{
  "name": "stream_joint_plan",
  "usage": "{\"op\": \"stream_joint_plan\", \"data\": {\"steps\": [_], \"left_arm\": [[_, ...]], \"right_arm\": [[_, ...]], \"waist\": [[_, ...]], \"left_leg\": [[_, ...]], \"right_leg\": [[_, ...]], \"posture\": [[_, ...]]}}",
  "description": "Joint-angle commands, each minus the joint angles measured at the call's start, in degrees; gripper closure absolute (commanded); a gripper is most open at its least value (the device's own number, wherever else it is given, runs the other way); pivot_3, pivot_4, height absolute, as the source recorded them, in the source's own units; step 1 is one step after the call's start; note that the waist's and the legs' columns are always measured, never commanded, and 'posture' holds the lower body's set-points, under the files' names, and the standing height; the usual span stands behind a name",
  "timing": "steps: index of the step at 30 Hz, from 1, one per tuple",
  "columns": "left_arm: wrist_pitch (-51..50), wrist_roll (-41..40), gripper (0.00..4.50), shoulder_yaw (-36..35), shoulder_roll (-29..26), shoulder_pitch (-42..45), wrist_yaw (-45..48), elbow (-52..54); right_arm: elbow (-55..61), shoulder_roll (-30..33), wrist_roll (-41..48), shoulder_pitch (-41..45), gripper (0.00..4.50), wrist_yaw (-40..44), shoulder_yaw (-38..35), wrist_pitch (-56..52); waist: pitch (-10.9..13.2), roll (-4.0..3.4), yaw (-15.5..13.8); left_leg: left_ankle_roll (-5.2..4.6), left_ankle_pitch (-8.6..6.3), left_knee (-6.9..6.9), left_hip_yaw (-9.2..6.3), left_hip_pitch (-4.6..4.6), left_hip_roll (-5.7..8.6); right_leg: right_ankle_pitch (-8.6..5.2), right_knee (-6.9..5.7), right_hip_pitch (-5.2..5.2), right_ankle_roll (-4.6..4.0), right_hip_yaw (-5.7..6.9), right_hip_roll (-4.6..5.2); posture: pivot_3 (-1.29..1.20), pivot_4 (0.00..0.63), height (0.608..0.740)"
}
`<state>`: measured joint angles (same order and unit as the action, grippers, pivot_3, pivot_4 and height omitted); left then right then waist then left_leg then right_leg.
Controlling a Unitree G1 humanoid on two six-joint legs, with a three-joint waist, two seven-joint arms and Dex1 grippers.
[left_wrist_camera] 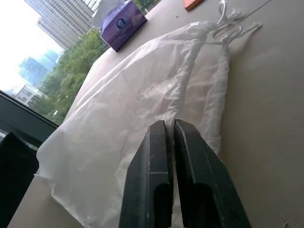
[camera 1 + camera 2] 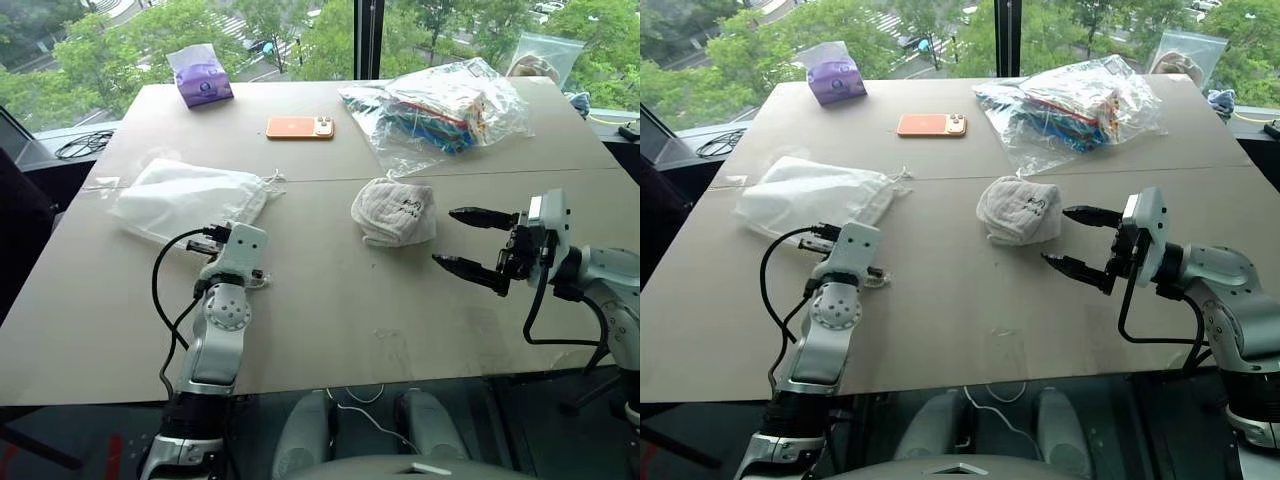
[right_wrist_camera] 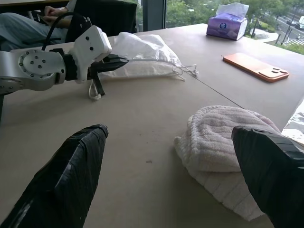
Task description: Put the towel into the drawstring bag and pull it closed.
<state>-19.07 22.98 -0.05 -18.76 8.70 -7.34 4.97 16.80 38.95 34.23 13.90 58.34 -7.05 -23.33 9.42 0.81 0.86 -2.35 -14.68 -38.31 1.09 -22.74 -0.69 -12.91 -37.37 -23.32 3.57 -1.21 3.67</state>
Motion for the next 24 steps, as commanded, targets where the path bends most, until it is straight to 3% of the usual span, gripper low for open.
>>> {"op": "stream_joint_plan", "data": {"steps": [1,8,12,16,24], "left_arm": [[-1.0,0.8,4.47,-2.9,-1.4,-1.4,-1.4,-2.9],[2.6,-1.8,4.47,-3.4,-2.6,0.3,1.3,-1.5],[0.4,-3.9,4.47,-4.6,-4.6,4.1,5.6,3.4],[-3.1,-6.2,4.47,-5.2,-5.9,7.8,10.5,6.5],[-14.3,-17.5,4.47,-6.4,-8.4,17.5,24.4,12.5]], "right_arm": [[0.4,-0.1,0.2,0.9,0.0,0.0,-0.7,1.3],[0.2,-1.7,-1.5,3.1,0.0,-3.2,0.6,1.0],[-3.0,-4.5,-11.1,7.8,0.0,-13.8,5.3,-0.9],[-6.7,-5.3,-17.7,12.5,0.0,-16.5,11.0,-2.5],[-25.3,-16.0,-25.0,27.4,0.0,-25.2,15.7,-6.3]], "waist": [[0.0,-0.01,0.1],[0.0,-0.01,0.1],[0.1,0.09,0.0],[0.1,0.14,-0.4],[0.1,0.21,-0.1]], "left_leg": [[0.0,0.0,0.0,0.03,0.04,0.0],[0.0,0.0,-0.01,0.04,0.07,-0.02],[0.01,0.01,-0.04,0.06,-0.02,-0.02],[0.04,0.03,-0.07,0.05,-0.29,0.09],[0.08,0.05,-0.06,-0.16,-0.72,0.15]], "right_leg": [[0.0,-0.03,0.0,0.0,-0.05,-0.03],[0.0,-0.11,-0.02,0.0,-0.09,-0.08],[0.0,-0.17,-0.12,-0.01,-0.09,-0.09],[0.0,-0.17,-0.31,0.0,-0.05,0.02],[0.01,0.0,-0.56,0.01,0.19,0.02]], "posture": [[0.0,0.15,0.74],[0.0,0.15,0.74],[0.0,0.15,0.74],[0.0,0.15,0.74],[0.0,0.15,0.74]]}}
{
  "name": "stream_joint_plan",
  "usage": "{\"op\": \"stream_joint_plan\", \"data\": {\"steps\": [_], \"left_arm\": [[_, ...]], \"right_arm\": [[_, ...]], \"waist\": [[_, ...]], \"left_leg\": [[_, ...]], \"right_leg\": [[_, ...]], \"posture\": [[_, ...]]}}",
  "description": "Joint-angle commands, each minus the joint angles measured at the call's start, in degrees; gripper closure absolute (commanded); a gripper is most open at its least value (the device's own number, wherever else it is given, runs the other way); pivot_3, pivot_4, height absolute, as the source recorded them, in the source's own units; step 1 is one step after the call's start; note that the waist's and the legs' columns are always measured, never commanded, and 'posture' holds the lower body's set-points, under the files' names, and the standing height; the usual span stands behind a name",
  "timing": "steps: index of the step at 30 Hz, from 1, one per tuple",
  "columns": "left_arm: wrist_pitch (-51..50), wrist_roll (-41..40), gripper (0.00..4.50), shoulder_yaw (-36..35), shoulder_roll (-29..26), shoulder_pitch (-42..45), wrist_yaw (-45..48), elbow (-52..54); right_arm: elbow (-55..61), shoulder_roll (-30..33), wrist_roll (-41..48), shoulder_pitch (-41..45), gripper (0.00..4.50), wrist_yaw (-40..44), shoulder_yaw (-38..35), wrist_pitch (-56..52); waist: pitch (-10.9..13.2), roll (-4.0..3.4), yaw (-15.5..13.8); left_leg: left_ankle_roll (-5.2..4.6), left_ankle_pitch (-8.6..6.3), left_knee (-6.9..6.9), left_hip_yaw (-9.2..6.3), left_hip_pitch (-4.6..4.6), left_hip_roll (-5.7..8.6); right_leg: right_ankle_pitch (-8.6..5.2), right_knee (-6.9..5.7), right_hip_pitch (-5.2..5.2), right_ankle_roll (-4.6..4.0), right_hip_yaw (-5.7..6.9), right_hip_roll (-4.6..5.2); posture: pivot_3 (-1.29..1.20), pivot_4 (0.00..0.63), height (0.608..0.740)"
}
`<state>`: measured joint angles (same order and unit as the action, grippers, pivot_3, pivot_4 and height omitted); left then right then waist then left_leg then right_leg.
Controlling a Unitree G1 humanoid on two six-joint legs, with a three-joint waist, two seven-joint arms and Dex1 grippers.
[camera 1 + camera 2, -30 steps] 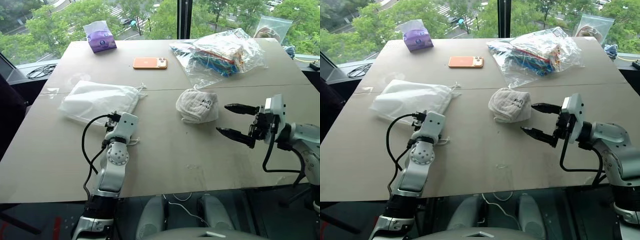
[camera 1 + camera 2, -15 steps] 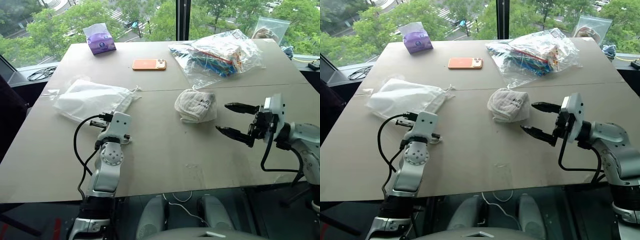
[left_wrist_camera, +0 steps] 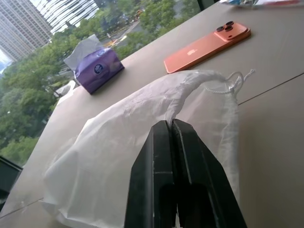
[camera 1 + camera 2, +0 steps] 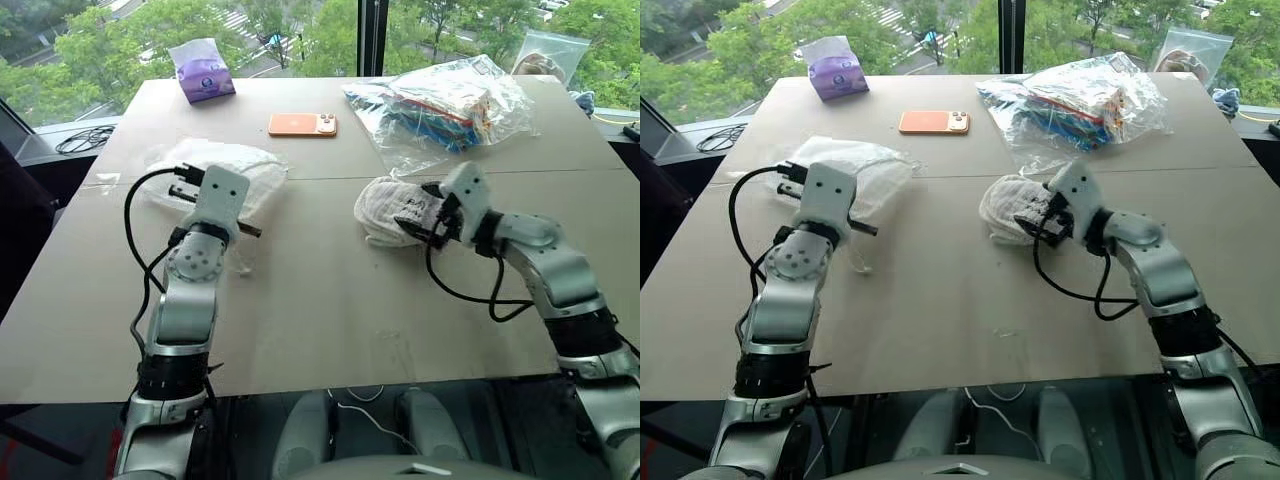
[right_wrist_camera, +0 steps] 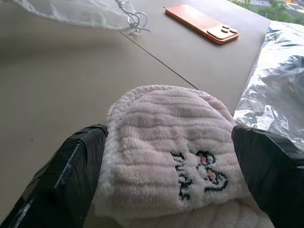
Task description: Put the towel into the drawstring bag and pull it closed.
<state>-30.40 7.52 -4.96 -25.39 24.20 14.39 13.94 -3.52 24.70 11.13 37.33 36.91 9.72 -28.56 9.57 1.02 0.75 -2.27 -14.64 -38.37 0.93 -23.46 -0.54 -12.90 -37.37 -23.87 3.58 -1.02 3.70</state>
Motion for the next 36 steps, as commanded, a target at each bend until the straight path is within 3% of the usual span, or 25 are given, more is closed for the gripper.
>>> {"op": "stream_joint_plan", "data": {"steps": [1,3,6,12,18,23,26,29,30,32,34,36], "left_arm": [[-4.0,-2.2,4.47,-1.6,-2.5,2.8,3.3,3.9],[-5.7,-2.6,4.47,-1.8,-3.7,4.3,4.0,4.3],[-7.6,-3.2,4.47,-2.5,-4.7,5.9,4.1,5.0],[-13.5,-6.3,4.47,-6.2,-4.8,6.9,4.1,7.2],[-18.9,-13.5,4.47,-9.5,-4.9,9.9,7.2,7.9],[-21.3,-18.2,4.47,-11.2,-4.6,13.1,7.6,6.7],[-21.9,-19.9,4.5,-11.2,-5.1,13.9,7.7,6.3],[-22.4,-21.2,4.5,-11.5,-5.5,14.5,7.5,5.7],[-22.8,-21.8,4.5,-11.7,-5.4,14.8,7.5,5.5],[-23.7,-23.3,4.5,-12.1,-5.2,15.4,7.7,5.3],[-24.3,-24.5,4.5,-12.2,-5.3,15.7,7.9,5.2],[-24.8,-25.5,4.5,-12.5,-5.2,16.0,7.5,5.0]], "right_arm": [[-8.0,-3.1,-2.1,5.6,0.0,-5.3,-1.7,-2.7],[-13.1,-5.1,-1.9,8.1,0.0,-7.6,-2.8,-8.0],[-14.7,-4.4,-2.8,8.4,0.0,-4.8,0.3,-13.3],[-1.3,2.5,0.1,-3.5,0.0,1.8,2.1,-22.4],[-0.7,6.2,-3.1,-4.6,0.0,4.4,8.5,-23.6],[-3.7,5.2,-5.5,-3.5,0.0,2.3,9.0,-22.5],[-5.2,4.5,-6.2,-3.3,0.81,1.5,8.6,-21.9],[-7.4,3.1,-7.2,-2.7,2.14,-1.0,7.3,-21.9],[-8.2,2.5,-7.2,-2.4,2.76,-1.6,6.7,-21.8],[-9.5,1.4,-7.0,-1.6,3.46,-3.2,5.3,-21.9],[-10.3,0.7,-6.9,-1.1,4.07,-3.9,4.5,-21.6],[-10.8,0.1,-6.9,-0.7,4.41,-4.9,3.5,-21.1]], "waist": [[0.0,0.0,0.1],[0.0,0.0,0.1],[0.0,0.0,-0.1],[-0.1,0.05,-0.7],[-0.1,0.18,-0.7],[-0.3,0.38,-0.7],[-0.5,0.53,-0.6],[-0.5,0.62,-0.5],[-0.5,0.63,-0.5],[-0.5,0.65,-0.5],[-0.5,0.64,-0.4],[-0.5,0.64,-0.3]], "left_leg": [[0.01,0.0,0.0,-0.02,-0.05,0.0],[0.05,0.03,0.01,-0.03,-0.13,0.04],[0.23,0.13,0.02,-0.1,-0.32,0.06],[0.18,0.09,0.09,-0.36,-0.38,0.06],[-0.05,-0.05,0.03,-0.53,-0.27,0.11],[0.02,0.0,0.02,-0.63,-0.22,0.18],[0.07,0.03,0.02,-0.62,-0.19,0.19],[0.06,0.03,-0.01,-0.64,-0.13,0.18],[0.06,0.03,-0.01,-0.67,-0.03,0.18],[0.06,0.03,-0.01,-0.67,0.16,0.18],[0.04,0.01,0.02,-0.69,0.8,0.17],[0.05,0.02,0.02,-0.7,0.84,0.16]], "right_leg": [[0.0,0.01,-0.05,0.0,0.02,-0.01],[0.0,0.02,-0.13,0.0,0.05,-0.01],[0.0,0.1,-0.24,0.0,0.12,0.0],[-0.01,0.56,0.03,0.03,0.36,0.02],[-0.02,0.57,0.21,0.04,0.52,0.03],[-0.02,0.54,0.29,0.03,0.59,0.01],[-0.02,0.54,0.32,0.03,0.58,0.01],[-0.02,0.53,0.41,0.03,0.58,0.01],[-0.01,0.53,0.5,0.02,0.59,0.0],[-0.02,0.53,0.69,0.02,0.58,0.0],[-0.04,0.57,1.32,0.01,0.59,0.0],[-0.04,0.57,1.36,0.0,0.58,0.0]], "posture": [[0.0,0.15,0.74],[0.0,0.15,0.74],[0.0,0.15,0.74],[0.0,0.15,0.74],[0.0,0.15,0.74],[0.0,0.15,0.74],[0.0,0.15,0.74],[0.0,0.15,0.74],[0.0,0.15,0.74],[0.0,0.15,0.74],[0.0,0.15,0.74],[0.0,0.15,0.74]]}}
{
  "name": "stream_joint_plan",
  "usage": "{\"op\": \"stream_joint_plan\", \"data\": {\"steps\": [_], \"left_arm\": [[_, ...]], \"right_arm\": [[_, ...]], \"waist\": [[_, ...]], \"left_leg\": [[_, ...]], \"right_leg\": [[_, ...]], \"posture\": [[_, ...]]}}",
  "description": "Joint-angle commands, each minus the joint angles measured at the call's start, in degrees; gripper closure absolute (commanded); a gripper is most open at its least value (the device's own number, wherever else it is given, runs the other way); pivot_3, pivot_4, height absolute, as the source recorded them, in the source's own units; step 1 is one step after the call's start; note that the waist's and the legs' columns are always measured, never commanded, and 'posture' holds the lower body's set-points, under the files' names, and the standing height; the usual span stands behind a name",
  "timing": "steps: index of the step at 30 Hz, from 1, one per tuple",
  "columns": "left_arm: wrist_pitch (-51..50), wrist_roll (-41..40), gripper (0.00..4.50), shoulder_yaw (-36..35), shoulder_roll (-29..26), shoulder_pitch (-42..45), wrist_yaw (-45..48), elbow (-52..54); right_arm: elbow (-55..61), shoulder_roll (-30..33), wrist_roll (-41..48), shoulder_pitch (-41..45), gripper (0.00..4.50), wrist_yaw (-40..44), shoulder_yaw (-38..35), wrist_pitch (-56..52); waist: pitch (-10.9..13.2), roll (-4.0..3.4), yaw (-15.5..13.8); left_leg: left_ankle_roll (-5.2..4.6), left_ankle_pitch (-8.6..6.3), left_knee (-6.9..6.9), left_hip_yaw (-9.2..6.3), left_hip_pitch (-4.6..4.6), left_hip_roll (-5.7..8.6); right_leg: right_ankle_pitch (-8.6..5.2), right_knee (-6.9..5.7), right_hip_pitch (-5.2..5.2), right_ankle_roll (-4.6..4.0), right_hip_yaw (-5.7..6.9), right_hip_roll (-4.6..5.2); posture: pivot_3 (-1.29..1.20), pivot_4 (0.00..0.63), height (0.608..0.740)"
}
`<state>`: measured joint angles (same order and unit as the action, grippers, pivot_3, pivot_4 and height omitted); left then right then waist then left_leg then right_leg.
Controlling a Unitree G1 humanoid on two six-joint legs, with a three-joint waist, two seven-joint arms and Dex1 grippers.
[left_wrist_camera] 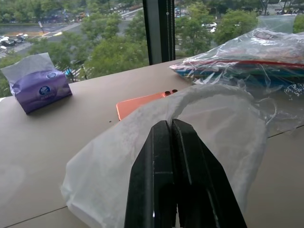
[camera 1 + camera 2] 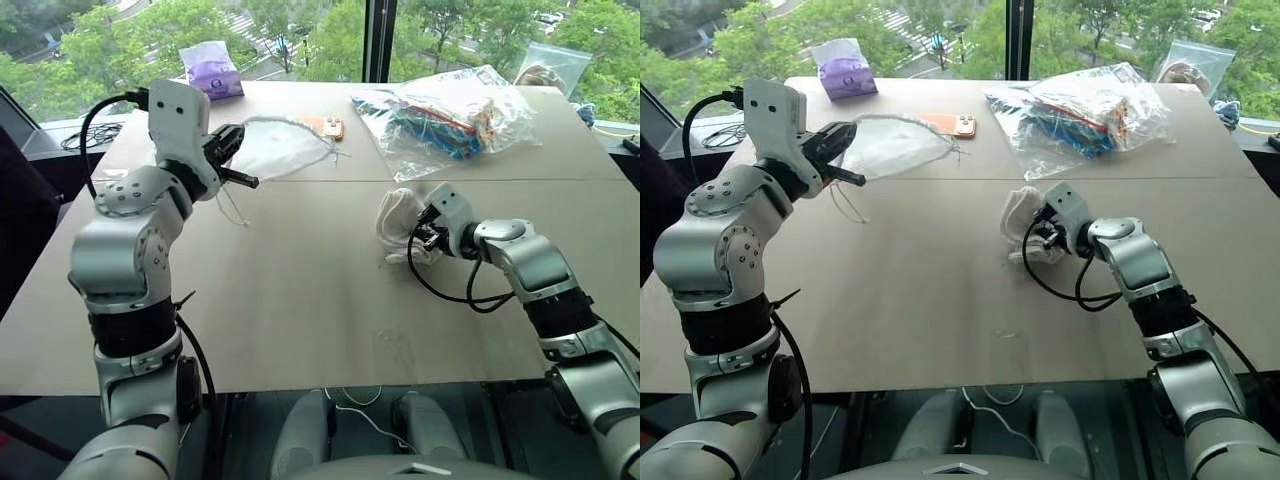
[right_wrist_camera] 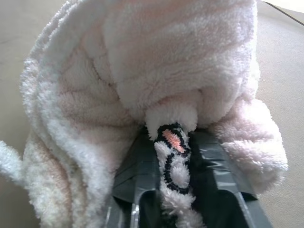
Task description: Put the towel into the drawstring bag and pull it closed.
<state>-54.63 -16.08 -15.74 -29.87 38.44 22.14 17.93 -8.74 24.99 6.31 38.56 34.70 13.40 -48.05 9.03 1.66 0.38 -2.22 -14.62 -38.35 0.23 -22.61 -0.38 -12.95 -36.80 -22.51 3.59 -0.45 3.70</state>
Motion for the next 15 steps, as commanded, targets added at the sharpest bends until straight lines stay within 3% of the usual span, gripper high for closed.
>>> {"op": "stream_joint_plan", "data": {"steps": [1,4,7,10,12,15], "left_arm": [[-0.9,-2.5,4.5,-1.9,-0.6,1.9,-0.2,0.8],[-1.6,-4.1,4.5,-2.0,-0.5,2.1,-0.3,0.1],[-1.6,-5.3,4.5,-2.1,-0.1,2.4,-0.6,-1.3],[-0.8,-5.7,4.5,-1.5,0.3,2.5,-0.9,-2.9],[-0.5,-5.8,4.5,-0.5,1.1,1.9,-1.0,-3.6],[0.5,-6.5,4.5,1.9,1.9,-0.1,0.8,-2.8]], "right_arm": [[-5.6,-0.7,-1.7,-1.6,4.47,-3.3,-1.3,-1.1],[-3.0,-1.5,0.7,-0.9,4.49,-2.2,-4.3,-0.1],[5.3,-0.9,7.8,-1.4,4.49,4.0,-7.8,-2.0],[14.5,2.9,12.9,-3.1,4.49,11.2,-7.9,-2.7],[21.8,5.1,18.7,-4.0,4.49,14.7,-8.0,-8.8],[26.8,1.2,24.8,-2.8,4.49,11.7,-10.6,-15.7]], "waist": [[0.0,0.0,0.1],[0.0,-0.01,0.2],[0.1,-0.08,0.2],[0.2,-0.21,0.3],[0.3,-0.37,0.3],[0.3,-0.38,0.6]], "left_leg": [[0.02,0.02,-0.01,-0.01,0.0,0.0],[0.13,0.11,-0.03,-0.04,0.01,0.0],[0.15,0.12,-0.02,-0.06,-0.04,0.0],[0.15,0.11,0.06,-0.14,-0.29,0.01],[0.15,0.11,0.13,-0.13,-0.39,0.02],[0.4,0.25,0.12,-0.16,-1.23,-0.01]], "right_leg": [[0.0,-0.01,0.0,0.0,-0.01,0.0],[0.03,-0.04,-0.01,-0.01,-0.02,-0.01],[0.04,-0.07,-0.08,-0.02,-0.02,-0.02],[0.04,-0.07,-0.3,-0.01,0.02,-0.02],[0.02,-0.05,-0.43,0.01,0.03,-0.02],[0.01,-0.17,-1.34,0.04,0.02,-0.04]], "posture": [[0.0,0.15,0.74],[0.0,0.15,0.74],[0.0,0.15,0.74],[0.0,0.15,0.74],[0.0,0.15,0.74],[0.0,0.15,0.74]]}}
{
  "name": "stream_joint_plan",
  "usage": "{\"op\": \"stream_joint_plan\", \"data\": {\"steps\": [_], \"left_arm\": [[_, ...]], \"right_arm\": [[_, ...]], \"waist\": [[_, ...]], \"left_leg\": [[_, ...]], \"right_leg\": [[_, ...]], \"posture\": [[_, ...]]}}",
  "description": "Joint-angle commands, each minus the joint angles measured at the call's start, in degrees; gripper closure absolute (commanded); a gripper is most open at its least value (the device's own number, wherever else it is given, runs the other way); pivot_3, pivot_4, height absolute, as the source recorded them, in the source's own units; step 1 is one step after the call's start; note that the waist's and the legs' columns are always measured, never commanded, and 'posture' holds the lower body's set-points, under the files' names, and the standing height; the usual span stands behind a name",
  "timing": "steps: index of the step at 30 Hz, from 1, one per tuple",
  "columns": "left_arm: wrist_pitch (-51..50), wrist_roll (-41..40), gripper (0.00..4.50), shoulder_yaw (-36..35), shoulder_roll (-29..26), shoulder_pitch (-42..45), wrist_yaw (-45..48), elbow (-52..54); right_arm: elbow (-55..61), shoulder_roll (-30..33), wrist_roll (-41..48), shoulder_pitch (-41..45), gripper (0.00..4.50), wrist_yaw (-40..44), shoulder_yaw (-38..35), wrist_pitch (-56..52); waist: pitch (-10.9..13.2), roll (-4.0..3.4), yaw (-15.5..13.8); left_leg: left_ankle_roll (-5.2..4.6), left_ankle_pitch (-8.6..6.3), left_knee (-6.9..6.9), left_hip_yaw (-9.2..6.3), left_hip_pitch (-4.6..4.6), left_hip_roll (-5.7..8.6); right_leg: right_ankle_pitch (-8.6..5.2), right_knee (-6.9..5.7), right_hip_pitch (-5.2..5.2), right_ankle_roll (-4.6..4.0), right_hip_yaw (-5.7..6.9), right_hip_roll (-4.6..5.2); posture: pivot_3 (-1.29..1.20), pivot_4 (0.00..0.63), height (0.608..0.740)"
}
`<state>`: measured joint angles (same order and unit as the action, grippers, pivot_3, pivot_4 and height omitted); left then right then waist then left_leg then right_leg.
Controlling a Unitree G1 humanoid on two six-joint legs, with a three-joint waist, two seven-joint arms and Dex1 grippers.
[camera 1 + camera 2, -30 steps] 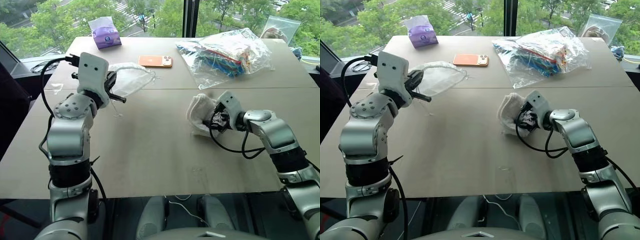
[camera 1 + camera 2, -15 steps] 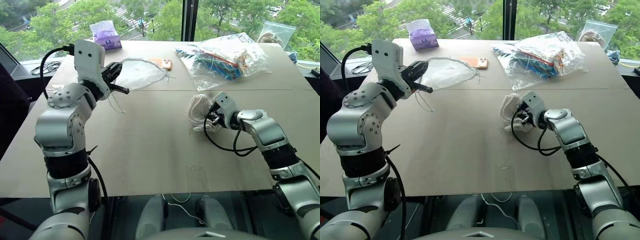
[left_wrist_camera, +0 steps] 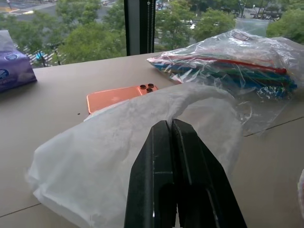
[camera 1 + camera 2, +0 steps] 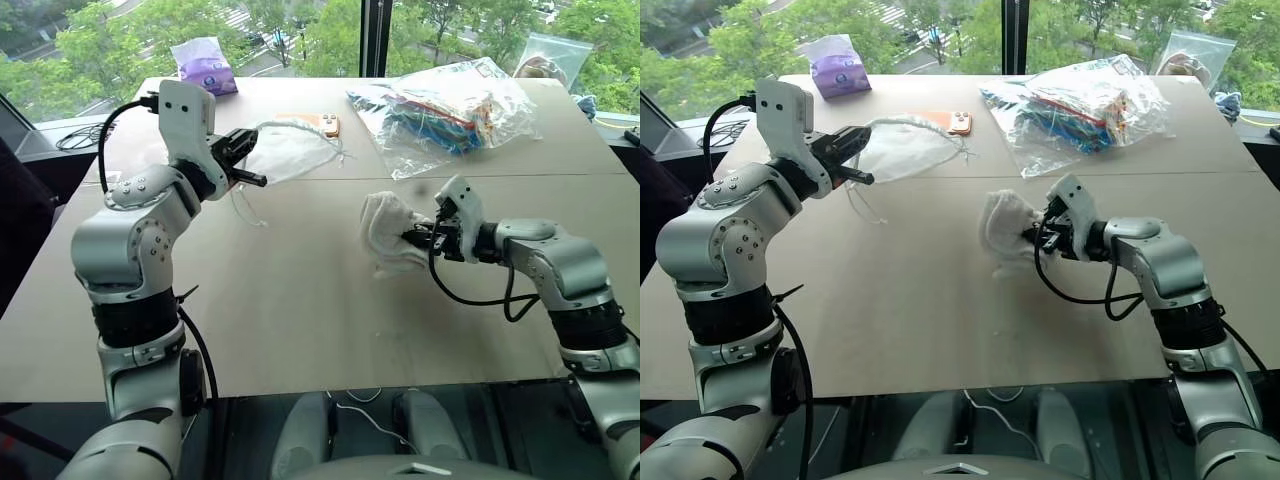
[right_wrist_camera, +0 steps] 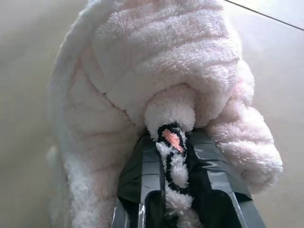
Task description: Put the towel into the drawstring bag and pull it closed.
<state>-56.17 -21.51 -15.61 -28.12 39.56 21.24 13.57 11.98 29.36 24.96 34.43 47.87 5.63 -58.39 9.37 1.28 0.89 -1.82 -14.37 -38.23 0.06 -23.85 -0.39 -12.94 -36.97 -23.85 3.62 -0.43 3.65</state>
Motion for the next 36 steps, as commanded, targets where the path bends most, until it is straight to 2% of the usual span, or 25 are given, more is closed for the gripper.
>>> {"op": "stream_joint_plan", "data": {"steps": [1,4,8,15,18,21,24,28,32,36], "left_arm": [[2.6,-1.6,4.5,2.3,0.3,-1.9,2.5,1.9],[3.5,-4.9,4.5,2.3,1.5,-3.5,5.4,3.4],[4.9,-7.2,4.5,3.4,1.3,-5.7,8.4,5.1],[6.8,-9.6,4.5,8.6,-0.9,-12.9,14.2,12.0],[9.4,-7.4,4.5,11.5,-3.6,-15.2,16.5,12.5],[11.0,-7.4,4.5,12.7,-3.1,-15.2,16.2,12.3],[10.9,-7.9,4.5,13.5,-2.7,-15.7,16.2,13.0],[11.0,-8.1,4.5,13.4,-2.5,-15.6,15.4,13.0],[9.6,-9.7,4.5,13.1,-1.0,-13.8,14.0,12.5],[8.1,-12.0,4.5,12.2,1.9,-11.9,12.1,11.2]], "right_arm": [[6.9,-4.5,7.3,1.8,4.49,-2.6,-3.3,-6.9],[7.4,-10.2,9.2,3.3,4.49,-7.7,-3.5,-11.7],[4.4,-13.0,7.6,5.3,4.49,-12.4,-1.8,-12.9],[-2.0,-13.6,5.9,8.0,4.49,-16.3,-1.9,-13.9],[-2.5,-12.3,5.3,8.0,4.49,-16.4,-1.0,-14.1],[-2.5,-12.9,5.9,7.1,4.49,-17.7,-1.6,-16.0],[-4.6,-20.4,7.9,7.6,4.49,-23.1,-9.8,-17.2],[-4.7,-26.7,6.9,5.5,4.49,-28.5,-14.1,-10.9],[-3.4,-38.4,13.2,3.7,4.49,-35.5,-23.4,-7.7],[-3.0,-45.7,18.5,1.9,4.49,-41.8,-27.9,-2.8]], "waist": [[0.0,0.0,0.1],[0.0,-0.03,0.0],[0.0,-0.04,-0.4],[0.1,-0.05,-0.2],[0.1,-0.1,0.0],[0.1,-0.16,-0.1],[0.1,-0.16,0.0],[0.1,-0.19,-0.1],[0.1,-0.19,-0.1],[0.2,-0.31,-0.2]], "left_leg": [[0.02,0.01,0.01,-0.02,0.01,0.0],[0.01,0.01,0.04,-0.07,0.01,-0.01],[-0.18,-0.11,-0.01,-0.1,0.0,0.07],[0.02,0.01,0.0,-0.15,0.0,0.13],[-0.08,-0.05,0.01,-0.14,0.0,0.11],[-0.21,-0.12,0.01,-0.13,0.02,0.11],[-0.22,-0.13,0.0,-0.14,0.02,0.11],[-0.22,-0.13,0.0,-0.14,0.02,0.1],[-0.22,-0.12,0.0,-0.15,0.02,0.1],[-0.21,-0.12,-0.03,-0.19,0.02,0.12]], "right_leg": [[0.0,0.0,0.0,0.0,0.0,-0.01],[0.0,0.0,-0.02,-0.01,-0.04,0.0],[0.0,0.01,0.03,-0.02,-0.01,0.1],[0.0,0.02,0.05,-0.03,0.03,0.13],[0.0,0.01,0.04,-0.03,0.02,0.06],[0.0,0.02,0.05,-0.03,0.02,0.05],[0.0,0.01,0.06,-0.02,0.02,0.04],[0.0,-0.04,0.03,-0.02,0.01,0.0],[0.0,-0.02,0.06,-0.01,0.03,0.01],[0.0,-0.03,0.1,-0.01,0.07,0.04]], "posture": [[0.0,0.15,0.74],[0.0,0.15,0.74],[0.0,0.15,0.74],[0.0,0.15,0.74],[0.0,0.15,0.74],[0.0,0.15,0.74],[0.0,0.15,0.74],[0.0,0.15,0.74],[0.0,0.15,0.74],[0.0,0.15,0.74]]}}
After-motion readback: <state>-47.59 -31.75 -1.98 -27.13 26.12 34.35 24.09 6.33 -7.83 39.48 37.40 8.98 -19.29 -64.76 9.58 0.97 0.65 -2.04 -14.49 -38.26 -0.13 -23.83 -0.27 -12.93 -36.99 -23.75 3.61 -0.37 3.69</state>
